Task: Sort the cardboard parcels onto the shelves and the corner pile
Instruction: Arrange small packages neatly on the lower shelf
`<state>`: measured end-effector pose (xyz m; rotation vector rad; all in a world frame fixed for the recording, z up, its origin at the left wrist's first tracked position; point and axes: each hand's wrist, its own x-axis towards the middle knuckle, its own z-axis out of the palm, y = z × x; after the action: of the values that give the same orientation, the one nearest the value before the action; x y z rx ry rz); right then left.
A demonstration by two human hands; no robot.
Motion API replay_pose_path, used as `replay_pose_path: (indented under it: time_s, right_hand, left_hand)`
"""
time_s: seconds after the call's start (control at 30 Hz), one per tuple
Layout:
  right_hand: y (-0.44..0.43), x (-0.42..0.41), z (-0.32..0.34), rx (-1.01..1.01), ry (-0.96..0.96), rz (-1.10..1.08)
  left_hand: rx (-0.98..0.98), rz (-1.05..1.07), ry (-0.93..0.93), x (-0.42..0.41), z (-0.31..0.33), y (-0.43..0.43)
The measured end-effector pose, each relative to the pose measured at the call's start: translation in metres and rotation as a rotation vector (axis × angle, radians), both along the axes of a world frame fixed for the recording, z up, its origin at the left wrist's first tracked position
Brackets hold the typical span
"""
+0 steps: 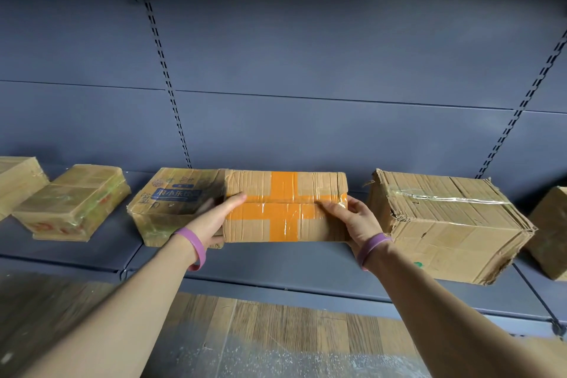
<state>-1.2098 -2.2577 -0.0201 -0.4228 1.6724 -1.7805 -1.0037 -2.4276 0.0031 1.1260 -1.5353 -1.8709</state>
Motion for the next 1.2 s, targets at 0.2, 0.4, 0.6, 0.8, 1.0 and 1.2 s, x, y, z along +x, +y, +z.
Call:
replay_pose_path:
  time_s: [0.2,0.4,0.6,0.8,1.0,1.2]
  right_hand:
    - [0.003,0.004,0.007,0.058,-0.165,-0.027]
    - [0.007,0.0,0.004,0.101,-0.15,-0.115]
    - [0.006,-0.004,-0.003,0.112,-0.094,-0.092]
    - [0.004,-0.003,-0.005,0.104,-0.054,-0.006]
    - [0.007,0.004,-0.003,0.168,0.096,0.116]
    - [0.01,0.011,0.002,0.113,-0.002,0.15]
  left_hand:
    - [-0.081,-0.194,-0.008,0.008,0.003,0.002]
    - [-0.155,-0.297,-0.075,0.008,0.0,0.0]
    - [-0.01,-0.277,-0.015,0.002,0.007,0.006]
    - [0.007,-0.048,-0.055,-0.004,0.02,0.007]
    - [0.112,0.107,-0.086,-0.008,0.019,0.004]
    - [0.075,0.077,-0.121,-0.012,0.017,0.002]
